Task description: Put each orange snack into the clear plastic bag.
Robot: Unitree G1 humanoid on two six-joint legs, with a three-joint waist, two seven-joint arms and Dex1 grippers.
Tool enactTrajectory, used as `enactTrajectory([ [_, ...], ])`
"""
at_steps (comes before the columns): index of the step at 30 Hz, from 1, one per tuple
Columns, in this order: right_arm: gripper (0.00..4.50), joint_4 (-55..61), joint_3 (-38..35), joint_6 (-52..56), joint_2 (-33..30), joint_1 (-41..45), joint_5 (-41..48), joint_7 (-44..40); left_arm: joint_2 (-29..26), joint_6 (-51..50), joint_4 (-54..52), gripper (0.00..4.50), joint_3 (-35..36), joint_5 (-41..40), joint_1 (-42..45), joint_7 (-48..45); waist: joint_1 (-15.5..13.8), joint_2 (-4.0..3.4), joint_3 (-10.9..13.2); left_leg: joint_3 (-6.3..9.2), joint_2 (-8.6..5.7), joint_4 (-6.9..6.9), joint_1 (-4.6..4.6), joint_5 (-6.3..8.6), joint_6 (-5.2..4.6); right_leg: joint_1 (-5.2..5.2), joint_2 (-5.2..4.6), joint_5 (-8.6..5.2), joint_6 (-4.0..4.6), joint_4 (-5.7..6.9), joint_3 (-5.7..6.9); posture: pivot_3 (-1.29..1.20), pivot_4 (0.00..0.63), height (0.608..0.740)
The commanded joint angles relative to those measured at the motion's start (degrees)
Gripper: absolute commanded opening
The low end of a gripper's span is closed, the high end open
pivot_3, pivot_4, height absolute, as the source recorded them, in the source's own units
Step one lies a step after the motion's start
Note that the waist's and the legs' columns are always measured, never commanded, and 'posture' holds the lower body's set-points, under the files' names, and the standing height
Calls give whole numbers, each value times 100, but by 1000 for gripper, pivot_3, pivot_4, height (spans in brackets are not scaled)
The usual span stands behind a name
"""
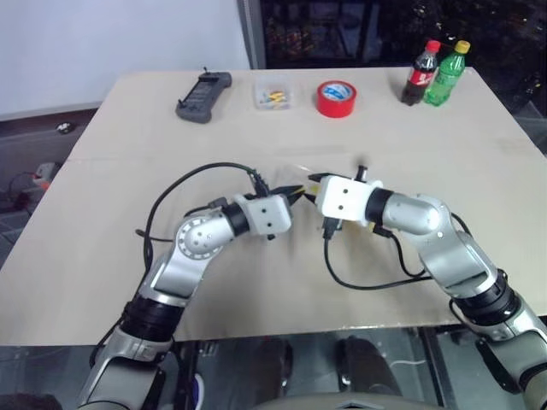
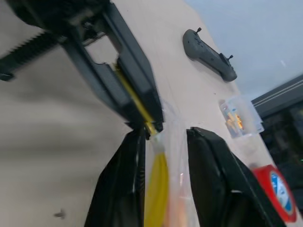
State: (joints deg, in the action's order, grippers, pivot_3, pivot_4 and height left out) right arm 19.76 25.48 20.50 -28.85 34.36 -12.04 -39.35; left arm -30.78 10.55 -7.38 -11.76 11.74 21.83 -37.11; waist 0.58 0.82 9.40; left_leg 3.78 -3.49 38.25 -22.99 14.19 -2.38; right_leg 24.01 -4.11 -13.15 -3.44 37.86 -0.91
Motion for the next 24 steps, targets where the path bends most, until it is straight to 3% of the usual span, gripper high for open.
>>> enactTrajectory([
  [1,1603,-15,1,-330,60,136,-147,-13,-31,52,-370,0,58,-35,-60,21,7,0,0,0,0,-1,0,0,0,0,0,0,0,0,0,0,150,740],
  [10,1603,-171,-9,-603,138,109,-311,-168,-32,-127,-456,0,120,-166,-80,-44,13,0,0,-1,1,-1,3,6,-11,0,2,0,0,3,0,0,150,740],
  [11,1044,-176,-16,-620,148,106,-312,-186,-32,-133,-449,0,122,-176,-75,-47,14,0,0,-1,1,-1,3,6,-11,0,1,0,0,3,-1,0,150,740],
  [14,128,-177,-29,-650,165,79,-324,-231,-22,-157,-440,0,115,-203,-64,-62,15,-1,0,-1,1,-1,3,6,-11,0,2,0,0,3,-1,0,150,740],
  [24,128,-246,-36,-733,154,87,-466,-263,5,-145,-450,0,112,-298,-37,-106,14,-1,0,-1,1,-1,3,7,-11,0,1,0,0,2,-1,0,150,740],
])
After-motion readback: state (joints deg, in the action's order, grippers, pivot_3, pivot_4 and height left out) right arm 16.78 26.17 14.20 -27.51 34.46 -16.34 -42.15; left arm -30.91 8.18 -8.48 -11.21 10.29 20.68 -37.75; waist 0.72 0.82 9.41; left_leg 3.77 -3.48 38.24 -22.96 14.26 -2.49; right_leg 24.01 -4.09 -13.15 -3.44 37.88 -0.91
